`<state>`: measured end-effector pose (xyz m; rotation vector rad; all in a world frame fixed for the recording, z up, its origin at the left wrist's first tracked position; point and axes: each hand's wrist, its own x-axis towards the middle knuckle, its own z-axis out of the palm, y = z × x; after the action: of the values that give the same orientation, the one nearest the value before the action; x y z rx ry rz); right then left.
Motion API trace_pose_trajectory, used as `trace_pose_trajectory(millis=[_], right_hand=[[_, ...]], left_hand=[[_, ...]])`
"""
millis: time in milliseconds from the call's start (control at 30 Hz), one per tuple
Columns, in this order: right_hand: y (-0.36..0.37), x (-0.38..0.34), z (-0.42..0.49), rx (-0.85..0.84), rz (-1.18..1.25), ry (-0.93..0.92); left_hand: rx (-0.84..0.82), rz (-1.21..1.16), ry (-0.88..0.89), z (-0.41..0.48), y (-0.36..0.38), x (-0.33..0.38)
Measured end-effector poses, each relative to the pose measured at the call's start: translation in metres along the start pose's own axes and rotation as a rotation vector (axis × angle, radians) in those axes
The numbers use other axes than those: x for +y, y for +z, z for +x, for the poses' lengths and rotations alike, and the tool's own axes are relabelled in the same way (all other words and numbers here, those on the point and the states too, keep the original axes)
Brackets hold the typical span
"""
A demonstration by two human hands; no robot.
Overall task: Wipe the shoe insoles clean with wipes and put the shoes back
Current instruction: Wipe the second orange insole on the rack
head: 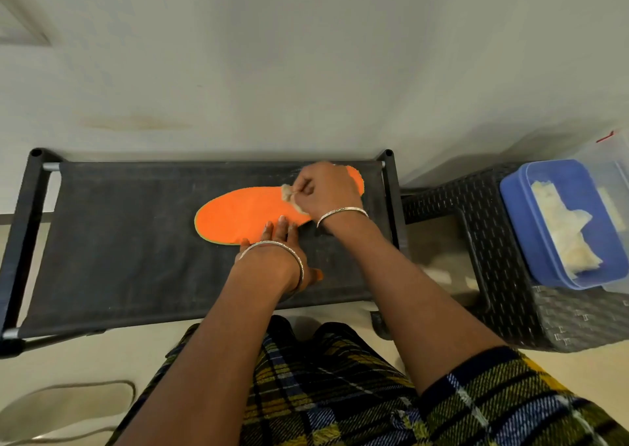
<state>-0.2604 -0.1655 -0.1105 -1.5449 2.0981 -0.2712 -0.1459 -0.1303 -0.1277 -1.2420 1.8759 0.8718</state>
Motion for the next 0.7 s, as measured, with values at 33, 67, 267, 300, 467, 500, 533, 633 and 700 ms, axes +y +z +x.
trace_pose_trajectory(millis=[33, 67, 267, 300, 467, 500, 533, 633, 700], right_hand=[[0.005, -0.003, -0.001, -0.041, -0.009, -0.038], [0.009, -0.004, -0.001, -0.063, -0.039, -0.051], [-0.009, 0.033, 0.009, 0.136, -0.058, 0.199], [-0.013, 0.040, 0.009, 0.176, -0.061, 0.234], [-0.009, 0.038, 0.006, 0.197, -0.012, 0.209], [-0.006, 0.034, 0.005, 0.168, 0.045, 0.179], [-0.002, 0.030, 0.004, 0.130, 0.097, 0.141], [0.006, 0.022, -0.001, 0.012, 0.086, 0.025], [0.000, 0.025, -0.001, 0.025, 0.038, 0.037]], left_hand=[[-0.001, 0.018, -0.003, 0.002, 0.001, 0.000], [-0.002, 0.030, -0.005, 0.004, 0.002, 0.000], [0.008, -0.021, 0.018, -0.010, -0.006, 0.001], [0.004, -0.018, 0.022, -0.010, -0.007, 0.002], [0.008, -0.013, 0.013, -0.006, -0.007, 0.005], [0.010, -0.015, 0.013, -0.006, -0.007, 0.006], [0.012, -0.018, 0.012, -0.005, -0.007, 0.007], [0.021, -0.034, 0.004, -0.005, -0.007, 0.008], [0.021, -0.040, 0.008, -0.006, -0.007, 0.009]])
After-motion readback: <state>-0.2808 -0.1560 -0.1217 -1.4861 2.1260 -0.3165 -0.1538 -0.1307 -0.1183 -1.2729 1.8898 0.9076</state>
